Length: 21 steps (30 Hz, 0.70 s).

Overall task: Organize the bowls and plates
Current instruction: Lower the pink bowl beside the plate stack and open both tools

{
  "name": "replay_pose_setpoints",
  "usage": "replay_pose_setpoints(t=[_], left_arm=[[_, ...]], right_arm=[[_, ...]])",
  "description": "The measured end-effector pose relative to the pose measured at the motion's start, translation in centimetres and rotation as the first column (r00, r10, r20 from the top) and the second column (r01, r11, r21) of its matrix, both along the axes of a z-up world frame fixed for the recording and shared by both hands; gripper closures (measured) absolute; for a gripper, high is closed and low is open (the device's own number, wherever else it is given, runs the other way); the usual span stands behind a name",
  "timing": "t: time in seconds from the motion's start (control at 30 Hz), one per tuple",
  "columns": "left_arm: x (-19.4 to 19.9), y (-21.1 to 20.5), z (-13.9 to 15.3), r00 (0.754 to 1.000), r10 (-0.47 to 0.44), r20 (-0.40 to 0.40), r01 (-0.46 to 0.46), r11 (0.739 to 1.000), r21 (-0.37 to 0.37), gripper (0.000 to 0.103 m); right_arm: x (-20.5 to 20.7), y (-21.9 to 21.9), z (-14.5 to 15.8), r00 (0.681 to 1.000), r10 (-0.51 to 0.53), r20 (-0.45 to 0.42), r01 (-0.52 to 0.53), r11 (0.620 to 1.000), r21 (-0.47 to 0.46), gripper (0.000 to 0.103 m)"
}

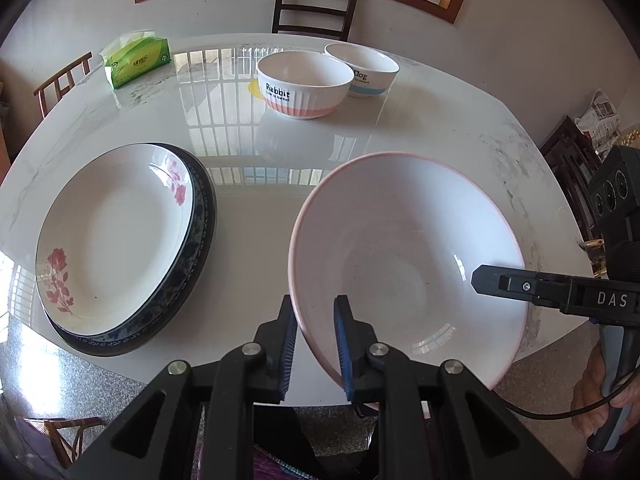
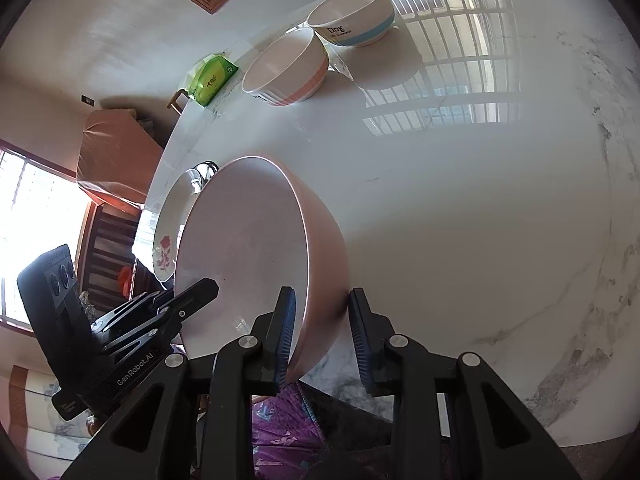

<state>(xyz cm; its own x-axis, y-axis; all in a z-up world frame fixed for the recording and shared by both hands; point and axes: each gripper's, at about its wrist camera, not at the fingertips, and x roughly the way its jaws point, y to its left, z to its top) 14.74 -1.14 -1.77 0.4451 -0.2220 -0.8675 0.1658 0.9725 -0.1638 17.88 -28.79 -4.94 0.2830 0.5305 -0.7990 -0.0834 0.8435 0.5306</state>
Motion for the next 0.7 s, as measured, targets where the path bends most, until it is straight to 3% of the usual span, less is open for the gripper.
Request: replay_pose_setpoints(t=[0.17,0.27,0.43,0.57,0.7], left_arm=[[-0.2,-0.2,0.4,0.999,-0.004,0.032,0.003,1.000,0.014,0.081],[-0.5,0.1,1.1,0.998,-0.004,0.070,0.003,1.000,0.008,0.070],[-0.7,1.2,2.7,0.994,-0.005,0.112,0.008,1.000,-0.027,0.067],[-0.2,2.5,4.6,0.986,0.024,0.167,-0.020,0.999,-0.028,0.066],[1.5,4.0,5.8,0.984,0.047,0.170,-0.035,0.997,-0.074,0.066]], right_arm=[[-0.1,-0.1,-0.4,1.000,0.001,-0.004,-0.001,1.000,0.010,0.074],[-0.1,-0.2,-0.3,1.000,0.007,0.014,-0.008,1.000,0.031,0.068],[-0.7,-0.7,2.2,0.990,-0.006,0.137,0.007,1.000,-0.008,0.058],[-1.1,-1.1,4.4,0.970,0.002,0.243,0.011,0.998,-0.055,0.058],[-0.2,-1.4,5.6,0.959,0.030,0.283,-0.011,0.998,-0.067,0.058]])
